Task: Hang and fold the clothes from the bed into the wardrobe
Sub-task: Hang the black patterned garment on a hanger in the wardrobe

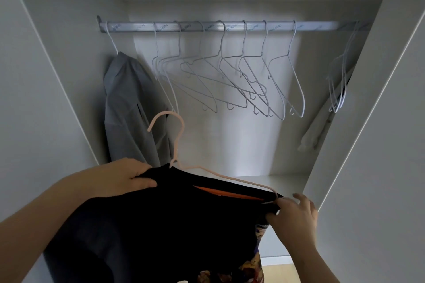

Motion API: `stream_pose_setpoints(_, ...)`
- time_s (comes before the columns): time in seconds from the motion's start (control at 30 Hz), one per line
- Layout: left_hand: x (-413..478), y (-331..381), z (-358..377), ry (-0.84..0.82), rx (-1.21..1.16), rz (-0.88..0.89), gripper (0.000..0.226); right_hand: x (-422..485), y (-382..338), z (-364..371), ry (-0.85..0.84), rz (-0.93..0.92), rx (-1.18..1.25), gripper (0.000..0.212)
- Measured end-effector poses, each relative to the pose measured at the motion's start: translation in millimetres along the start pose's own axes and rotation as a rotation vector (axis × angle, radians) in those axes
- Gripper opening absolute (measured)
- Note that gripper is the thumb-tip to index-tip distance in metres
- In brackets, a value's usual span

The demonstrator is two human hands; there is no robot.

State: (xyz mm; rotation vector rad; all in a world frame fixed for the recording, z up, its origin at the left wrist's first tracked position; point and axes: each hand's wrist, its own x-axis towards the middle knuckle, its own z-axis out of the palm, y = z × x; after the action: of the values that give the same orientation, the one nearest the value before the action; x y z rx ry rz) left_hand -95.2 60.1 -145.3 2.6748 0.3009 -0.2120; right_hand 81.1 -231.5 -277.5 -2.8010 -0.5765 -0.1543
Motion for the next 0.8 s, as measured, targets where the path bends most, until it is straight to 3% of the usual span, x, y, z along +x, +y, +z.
stream_pose_setpoints(0.1,8,9,5,0.039,-0.078,0.035,0.018,9,-2,-4,0.002,-0.101,-0.067,0.018)
stream_pose_setpoints(0.3,8,23,5,0.339,-0.29,0.154,0.032,17,-3,-12,0.026,-0.108,-0.093,0.016)
stream_pose_setpoints(0.5,10,21,-3,0.261,-0.393,0.142,0.034,29,4,-22,0.044,-0.052,-0.042,0.02)
stream_pose_setpoints(0.8,22,22,-12,0.108,-0.351,0.103,0.028,33,14,-23,0.023,-0.14,-0.183,0.021)
